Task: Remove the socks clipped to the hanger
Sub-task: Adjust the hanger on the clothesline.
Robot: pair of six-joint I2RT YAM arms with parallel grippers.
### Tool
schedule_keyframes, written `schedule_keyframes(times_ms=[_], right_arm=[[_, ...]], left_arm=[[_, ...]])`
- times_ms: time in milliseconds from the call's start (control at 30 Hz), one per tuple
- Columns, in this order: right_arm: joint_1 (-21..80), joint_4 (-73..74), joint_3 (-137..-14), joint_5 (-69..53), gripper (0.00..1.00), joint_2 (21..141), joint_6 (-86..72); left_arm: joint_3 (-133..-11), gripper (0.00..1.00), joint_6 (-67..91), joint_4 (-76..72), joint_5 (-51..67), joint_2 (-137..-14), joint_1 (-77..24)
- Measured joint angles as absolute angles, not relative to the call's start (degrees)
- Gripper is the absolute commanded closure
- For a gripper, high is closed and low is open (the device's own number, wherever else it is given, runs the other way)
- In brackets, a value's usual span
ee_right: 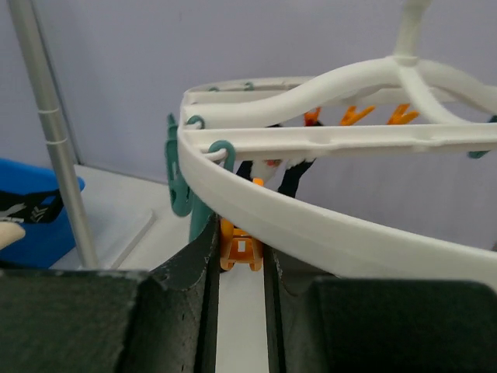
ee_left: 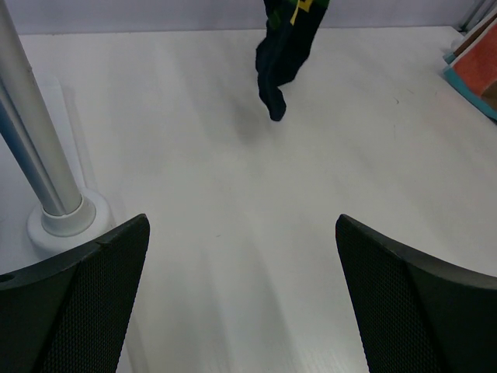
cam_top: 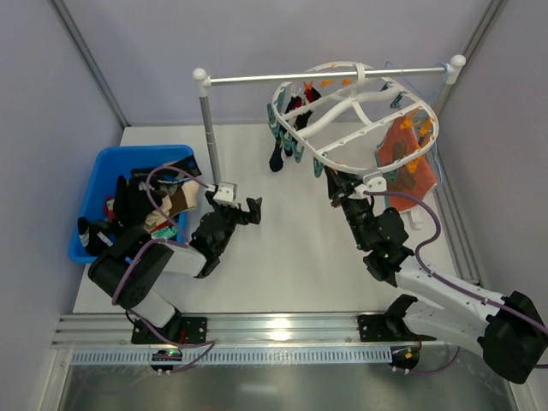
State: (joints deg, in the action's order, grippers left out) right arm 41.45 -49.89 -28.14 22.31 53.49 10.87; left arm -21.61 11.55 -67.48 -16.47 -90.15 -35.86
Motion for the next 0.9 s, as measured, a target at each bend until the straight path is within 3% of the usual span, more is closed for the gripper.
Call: schedule_keyframes(times_ms=[433,900], right_arm=[[43.5,-48.2,-39.1,5.9,0.96,68.9,3.9],[52.3,-46.8,-48.6,4.8,0.96,77.8,5.2]], left_arm=[[-21.4,0.01,11.1,-67.5,-17.0,-89.4,-35.9],[-20.6,0.01,10.0,-67.7,-18.0,-89.1,-35.9]])
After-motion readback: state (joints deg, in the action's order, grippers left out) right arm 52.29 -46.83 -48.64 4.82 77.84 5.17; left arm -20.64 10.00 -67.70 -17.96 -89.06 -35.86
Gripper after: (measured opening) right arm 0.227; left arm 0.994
